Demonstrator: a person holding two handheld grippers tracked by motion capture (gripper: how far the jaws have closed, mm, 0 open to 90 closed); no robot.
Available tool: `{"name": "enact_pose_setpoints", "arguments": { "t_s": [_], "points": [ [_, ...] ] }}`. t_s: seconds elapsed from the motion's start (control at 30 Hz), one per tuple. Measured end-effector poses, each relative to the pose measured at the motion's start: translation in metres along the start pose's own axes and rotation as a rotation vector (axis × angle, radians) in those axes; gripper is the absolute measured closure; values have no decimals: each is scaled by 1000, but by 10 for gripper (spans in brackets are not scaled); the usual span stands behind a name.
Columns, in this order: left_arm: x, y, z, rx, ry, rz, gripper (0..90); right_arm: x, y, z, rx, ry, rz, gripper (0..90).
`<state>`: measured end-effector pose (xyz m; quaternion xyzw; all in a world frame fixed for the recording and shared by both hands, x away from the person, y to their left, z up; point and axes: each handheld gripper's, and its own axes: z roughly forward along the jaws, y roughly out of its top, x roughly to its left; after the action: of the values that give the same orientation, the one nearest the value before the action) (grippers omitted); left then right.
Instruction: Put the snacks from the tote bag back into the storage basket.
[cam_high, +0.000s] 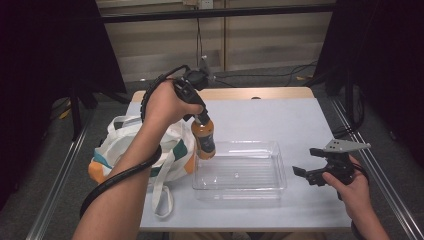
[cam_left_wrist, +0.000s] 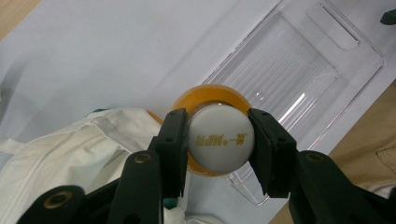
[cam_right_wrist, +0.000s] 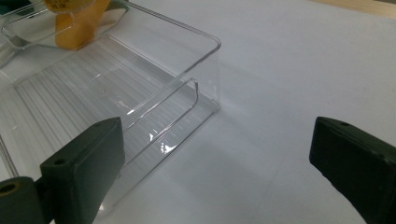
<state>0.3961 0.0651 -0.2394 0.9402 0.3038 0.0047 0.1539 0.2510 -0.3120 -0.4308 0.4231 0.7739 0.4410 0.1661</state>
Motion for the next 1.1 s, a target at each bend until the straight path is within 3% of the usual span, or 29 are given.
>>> {"name": "enact_pose_setpoints", "arguments": {
  "t_s": [1.1],
  "points": [
    [9,-5,15,20,-9,-13,594,2,-1,3,10,8,-4,30]
  ]
}}
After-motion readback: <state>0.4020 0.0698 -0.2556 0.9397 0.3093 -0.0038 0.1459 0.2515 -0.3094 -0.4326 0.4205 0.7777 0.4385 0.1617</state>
